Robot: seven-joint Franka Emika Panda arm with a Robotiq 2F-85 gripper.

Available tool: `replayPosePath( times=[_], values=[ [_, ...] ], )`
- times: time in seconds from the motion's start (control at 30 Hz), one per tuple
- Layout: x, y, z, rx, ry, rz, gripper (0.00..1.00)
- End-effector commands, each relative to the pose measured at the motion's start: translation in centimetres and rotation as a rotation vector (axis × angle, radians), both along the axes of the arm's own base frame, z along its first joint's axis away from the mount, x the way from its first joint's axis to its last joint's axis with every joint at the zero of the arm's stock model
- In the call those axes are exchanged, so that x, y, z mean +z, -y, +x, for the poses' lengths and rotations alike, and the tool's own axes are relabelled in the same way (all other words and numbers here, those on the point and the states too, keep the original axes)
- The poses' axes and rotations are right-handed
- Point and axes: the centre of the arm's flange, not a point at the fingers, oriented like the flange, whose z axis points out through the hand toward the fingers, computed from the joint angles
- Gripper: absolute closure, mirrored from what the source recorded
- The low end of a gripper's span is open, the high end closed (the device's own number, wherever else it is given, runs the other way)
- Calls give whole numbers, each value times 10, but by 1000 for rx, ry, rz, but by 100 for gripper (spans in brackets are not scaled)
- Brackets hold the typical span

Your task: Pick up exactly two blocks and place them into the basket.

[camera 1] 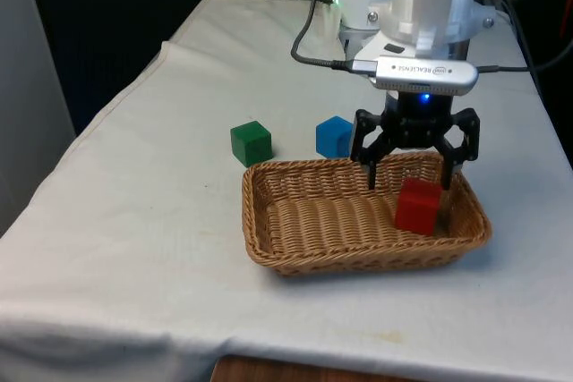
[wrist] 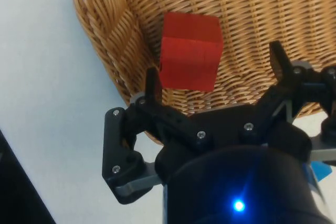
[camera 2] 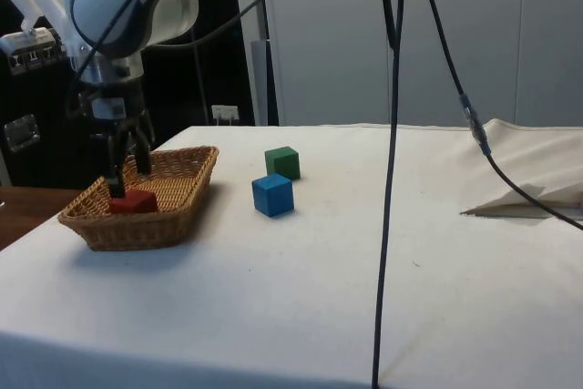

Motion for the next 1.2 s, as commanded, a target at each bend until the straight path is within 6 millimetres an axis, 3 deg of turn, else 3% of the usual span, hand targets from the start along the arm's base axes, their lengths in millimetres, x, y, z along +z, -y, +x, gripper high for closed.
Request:
replayPosePath(
  times=[0.0, 0.13, 0.43, 0.47, 0.67, 0.77, 1.17],
  values=[
    [-1, 0, 0, 0, 0, 1, 0],
    [0, 0, 0, 0, 0, 0, 0],
    [32, 2, -13, -8, -16, 16, 0],
    [28, 2, -8, -7, -19, 17, 0],
    [50, 6, -29, -6, -21, 20, 0],
    [52, 7, -29, -6, -27, 24, 0],
    [76, 11, -66, -1, -39, 29, 0]
  ],
)
